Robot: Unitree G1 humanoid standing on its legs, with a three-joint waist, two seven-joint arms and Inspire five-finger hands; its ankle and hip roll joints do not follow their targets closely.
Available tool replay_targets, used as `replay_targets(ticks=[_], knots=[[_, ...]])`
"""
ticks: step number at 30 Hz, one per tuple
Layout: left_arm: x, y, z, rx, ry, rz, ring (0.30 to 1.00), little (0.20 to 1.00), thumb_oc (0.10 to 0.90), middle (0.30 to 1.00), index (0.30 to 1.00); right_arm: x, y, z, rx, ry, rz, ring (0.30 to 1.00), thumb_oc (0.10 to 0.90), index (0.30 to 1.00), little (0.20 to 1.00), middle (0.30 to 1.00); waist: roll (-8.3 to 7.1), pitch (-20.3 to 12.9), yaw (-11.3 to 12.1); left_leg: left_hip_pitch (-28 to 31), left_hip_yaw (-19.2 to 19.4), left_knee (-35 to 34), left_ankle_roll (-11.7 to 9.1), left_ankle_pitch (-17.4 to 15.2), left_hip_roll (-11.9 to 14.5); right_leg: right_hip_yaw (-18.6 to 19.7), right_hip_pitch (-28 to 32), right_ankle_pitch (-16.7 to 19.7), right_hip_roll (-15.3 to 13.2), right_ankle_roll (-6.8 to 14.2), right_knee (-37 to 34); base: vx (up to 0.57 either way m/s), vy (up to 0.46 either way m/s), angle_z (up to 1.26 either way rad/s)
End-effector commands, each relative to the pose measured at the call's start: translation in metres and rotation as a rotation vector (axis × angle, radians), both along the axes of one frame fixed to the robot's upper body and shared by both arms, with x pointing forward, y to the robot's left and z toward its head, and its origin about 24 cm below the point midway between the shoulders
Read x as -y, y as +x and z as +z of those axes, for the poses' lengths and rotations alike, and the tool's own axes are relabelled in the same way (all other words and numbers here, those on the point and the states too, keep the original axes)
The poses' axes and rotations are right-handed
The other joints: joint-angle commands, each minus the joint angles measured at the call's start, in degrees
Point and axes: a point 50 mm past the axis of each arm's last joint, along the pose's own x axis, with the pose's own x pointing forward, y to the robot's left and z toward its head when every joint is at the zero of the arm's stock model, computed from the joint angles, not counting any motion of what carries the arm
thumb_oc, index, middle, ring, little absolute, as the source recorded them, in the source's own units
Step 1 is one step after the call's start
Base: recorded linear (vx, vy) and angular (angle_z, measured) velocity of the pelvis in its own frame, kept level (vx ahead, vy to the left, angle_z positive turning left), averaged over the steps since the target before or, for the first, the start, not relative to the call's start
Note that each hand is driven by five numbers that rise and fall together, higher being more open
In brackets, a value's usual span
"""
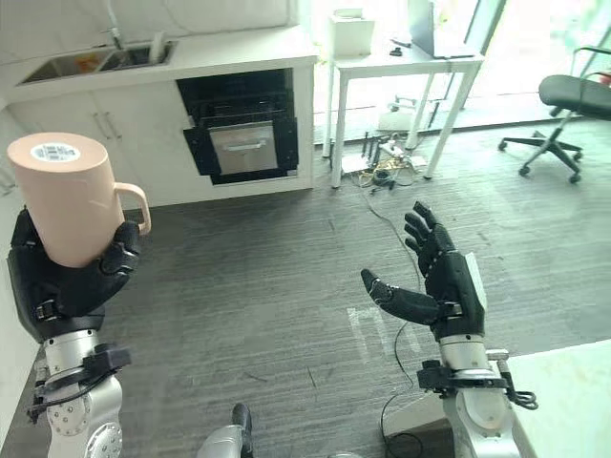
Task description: Place the dishes in the dishwasher.
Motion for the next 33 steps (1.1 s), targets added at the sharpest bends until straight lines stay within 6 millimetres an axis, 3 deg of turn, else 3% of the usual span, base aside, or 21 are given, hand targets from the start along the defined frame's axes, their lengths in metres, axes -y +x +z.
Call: replay_targets(ticks=[1, 3, 4, 7, 8, 9, 10, 11, 12, 14, 15, 16, 17, 18, 20, 21, 25, 27, 29, 31, 33], knots=[[0.000, -0.001, 0.052, 0.301, 0.092, -0.042, 0.300, 0.300, 0.400, 0.300, 0.300, -0.010, -0.003, 0.052, 0.317, 0.029, 0.052, 0.900, 0.800, 0.900, 0.900, 0.900, -1.71, -3.9, 0.3, 0.5, -0.8, -1.0, -0.7, 0.7, -1.7, -4.7, 5.9, 2.2, 0.2, 3.0, -5.5, 0.30, 0.236, -0.34], [0.004, 0.001, 0.056, 0.316, 0.111, -0.064, 0.300, 0.300, 0.400, 0.300, 0.300, -0.012, -0.002, 0.052, 0.330, 0.035, 0.036, 0.900, 0.800, 0.900, 0.900, 0.900, -2.12, -4.2, 0.7, 0.8, -1.3, -1.0, 0.6, 0.3, -3.2, -5.1, 7.3, 4.8, -0.6, 4.4, -5.5, 0.34, 0.269, 0.33], [0.009, 0.005, 0.058, 0.316, 0.125, -0.093, 0.300, 0.300, 0.400, 0.300, 0.300, -0.015, 0.000, 0.051, 0.331, 0.050, 0.018, 0.900, 0.800, 0.900, 0.900, 0.900, -2.59, -4.2, 0.8, 1.9, -2.1, -1.0, 2.3, -0.8, -5.3, -5.3, 9.4, 11.0, -1.5, 6.2, -4.5, 0.35, 0.303, 0.42], [0.013, 0.008, 0.058, 0.301, 0.160, -0.124, 0.300, 0.300, 0.400, 0.300, 0.300, -0.019, 0.000, 0.049, 0.328, 0.068, 0.009, 0.900, 0.800, 0.900, 0.900, 0.900, -1.48, -4.3, 1.1, 3.4, -3.9, -1.0, 4.4, -2.3, -7.0, -4.2, 6.3, 17.8, -1.3, 6.7, 10.6, 0.23, 0.248, 0.28], [0.013, 0.008, 0.058, 0.298, 0.165, -0.129, 0.300, 0.300, 0.400, 0.300, 0.300, -0.019, -0.001, 0.048, 0.328, 0.067, 0.008, 0.900, 0.800, 0.900, 0.900, 0.900, -1.32, -4.1, 1.2, 3.7, -4.1, -1.0, 4.7, -2.6, -7.4, -4.1, 5.2, 18.2, -1.6, 6.7, 14.3, 0.17, 0.218, 0.87], [0.014, 0.007, 0.057, 0.290, 0.180, -0.135, 0.300, 0.300, 0.400, 0.300, 0.300, -0.023, -0.002, 0.047, 0.326, 0.065, 0.013, 0.900, 0.800, 0.900, 0.900, 0.900, -0.79, -3.8, 1.3, 4.8, -4.6, -1.0, 5.3, -3.3, -7.9, -4.3, 1.3, 19.1, -2.1, 6.4, 22.4, 0.20, 0.229, 1.08], [0.015, 0.007, 0.055, 0.279, 0.185, -0.128, 0.300, 0.300, 0.400, 0.300, 0.300, -0.027, 0.000, 0.046, 0.314, 0.065, 0.029, 0.900, 0.800, 0.900, 0.900, 0.900, -0.45, -3.3, 1.0, 6.2, -4.4, -1.0, 5.7, -4.1, -8.2, -5.4, -4.2, 17.8, -2.2, 5.4, 25.4, 0.38, 0.180, 0.74], [0.012, 0.008, 0.057, 0.278, 0.179, -0.126, 0.300, 0.300, 0.400, 0.300, 0.300, -0.025, 0.002, 0.045, 0.300, 0.066, 0.038, 0.900, 0.800, 0.900, 0.900, 0.900, -0.84, -2.8, 0.3, 7.1, -4.4, -1.0, 5.2, -4.1, -8.9, -7.9, -6.5, 14.0, 0.1, 4.1, 17.1, 0.36, 0.066, -0.04], [0.012, 0.008, 0.057, 0.278, 0.180, -0.127, 0.300, 0.300, 0.400, 0.300, 0.300, -0.024, 0.002, 0.045, 0.298, 0.065, 0.039, 0.900, 0.800, 0.900, 0.900, 0.900, -0.89, -2.7, 0.1, 7.3, -4.6, -1.0, 5.1, -4.2, -8.9, -8.4, -6.3, 13.8, 0.4, 4.0, 14.9, 0.38, -0.085, -0.69], [0.010, 0.008, 0.058, 0.280, 0.185, -0.127, 0.300, 0.300, 0.400, 0.300, 0.300, -0.020, 0.000, 0.045, 0.292, 0.066, 0.045, 0.900, 0.800, 0.900, 0.900, 0.900, -1.56, -2.0, -0.8, 8.9, -5.2, -1.0, 4.8, -4.9, -9.5, -9.9, -6.2, 15.1, 0.3, 3.9, 4.6, 0.33, -0.157, -0.43], [0.008, 0.006, 0.057, 0.277, 0.193, -0.117, 0.300, 0.300, 0.400, 0.300, 0.300, -0.015, -0.002, 0.044, 0.287, 0.073, 0.058, 0.900, 0.800, 0.900, 0.900, 0.900, -2.59, -1.3, -2.1, 10.9, -5.7, -1.0, 4.5, -6.5, -10.4, -10.0, -7.6, 17.5, -0.3, 4.2, -5.3, 0.45, -0.246, 0.38], [0.008, 0.006, 0.056, 0.271, 0.195, -0.109, 0.300, 0.300, 0.400, 0.300, 0.300, -0.013, -0.003, 0.042, 0.283, 0.080, 0.069, 0.900, 0.800, 0.900, 0.900, 0.900, -3.58, -0.8, -3.1, 13.0, -6.0, -1.0, 4.5, -8.2, -11.5, -8.9, -11.3, 18.4, -2.0, 5.1, -5.5, 0.40, -0.225, 0.32], [0.008, 0.006, 0.056, 0.271, 0.196, -0.108, 0.300, 0.300, 0.400, 0.300, 0.300, -0.013, -0.003, 0.042, 0.283, 0.081, 0.071, 0.900, 0.800, 0.900, 0.900, 0.900, -3.64, -0.7, -3.2, 13.2, -6.0, -1.0, 4.5, -8.4, -11.6, -8.7, -11.7, 18.5, -2.2, 5.2, -5.5, 0.42, -0.217, 0.18], [0.011, 0.006, 0.055, 0.265, 0.200, -0.100, 0.300, 0.300, 0.400, 0.300, 0.300, -0.013, -0.004, 0.041, 0.283, 0.085, 0.085, 0.900, 0.800, 0.900, 0.900, 0.900, -3.96, -0.3, -4.5, 15.5, -7.2, -1.0, 4.9, -10.6, -12.4, -6.4, -16.0, 19.3, -3.3, 5.8, -5.5, 0.30, -0.141, 0.17], [0.013, 0.006, 0.056, 0.265, 0.205, -0.093, 0.300, 0.300, 0.400, 0.300, 0.300, -0.014, -0.004, 0.041, 0.286, 0.085, 0.095, 0.900, 0.800, 0.900, 0.900, 0.900, -4.05, -0.5, -5.0, 16.5, -7.4, -1.0, 5.2, -11.9, -12.7, -5.6, -17.1, 19.8, -3.4, 6.1, -5.5, 0.43, -0.255, 0.39], [0.013, 0.006, 0.058, 0.265, 0.206, -0.085, 0.300, 0.300, 0.400, 0.300, 0.300, -0.016, -0.004, 0.042, 0.287, 0.081, 0.101, 0.900, 0.800, 0.900, 0.900, 0.900, -4.90, -1.8, -5.3, 17.5, -7.6, -1.0, 5.2, -13.5, -13.4, -4.2, -15.9, 18.6, -3.7, 6.5, -5.5, 0.45, -0.317, 0.28], [0.013, 0.008, 0.057, 0.252, 0.177, -0.076, 0.300, 0.300, 0.400, 0.300, 0.300, -0.020, 0.003, 0.047, 0.297, 0.080, 0.103, 0.900, 0.800, 0.900, 0.900, 0.900, -4.93, -4.4, -5.2, 20.8, -7.1, -1.0, 3.8, -14.3, -12.1, -4.3, -14.0, 17.1, -2.7, 5.5, -5.5, 0.39, -0.296, 0.09], [0.015, 0.010, 0.057, 0.247, 0.170, -0.093, 0.300, 0.300, 0.400, 0.300, 0.300, -0.019, 0.006, 0.049, 0.299, 0.076, 0.097, 0.900, 0.800, 0.900, 0.900, 0.900, -4.47, -5.2, -4.9, 22.2, -7.2, -1.0, 1.5, -7.8, -10.8, -4.2, -11.9, 14.9, -0.9, 3.5, -5.5, 0.42, -0.317, 0.00], [0.017, 0.010, 0.056, 0.247, 0.160, -0.101, 0.300, 0.300, 0.400, 0.300, 0.300, -0.017, 0.007, 0.048, 0.288, 0.079, 0.095, 0.900, 0.800, 0.900, 0.900, 0.900, -5.23, -5.3, -4.5, 23.0, -6.6, -1.0, 0.0, -1.1, -10.6, -3.8, -9.9, 13.2, -0.7, 1.8, -5.5, 0.30, -0.259, -0.40], [0.017, 0.009, 0.053, 0.243, 0.154, -0.096, 0.300, 0.300, 0.400, 0.300, 0.300, -0.016, 0.006, 0.047, 0.278, 0.073, 0.101, 0.900, 0.800, 0.900, 0.900, 0.900, -5.48, -5.0, -4.5, 22.2, -6.4, 3.7, -1.3, 1.9, -10.5, -3.5, -8.6, 12.0, -0.2, 0.6, -5.5, 0.21, -0.216, -0.17], [0.017, 0.008, 0.050, 0.238, 0.149, -0.100, 0.300, 0.300, 0.400, 0.300, 0.300, -0.015, 0.005, 0.046, 0.274, 0.064, 0.103, 0.900, 0.800, 0.900, 0.900, 0.900, -6.24, -4.6, -4.7, 18.4, -4.7, 15.6, -2.2, 4.2, -10.5, -3.1, -7.4, 11.3, -0.1, -0.9, -5.5, 0.18, -0.244, -0.26]])
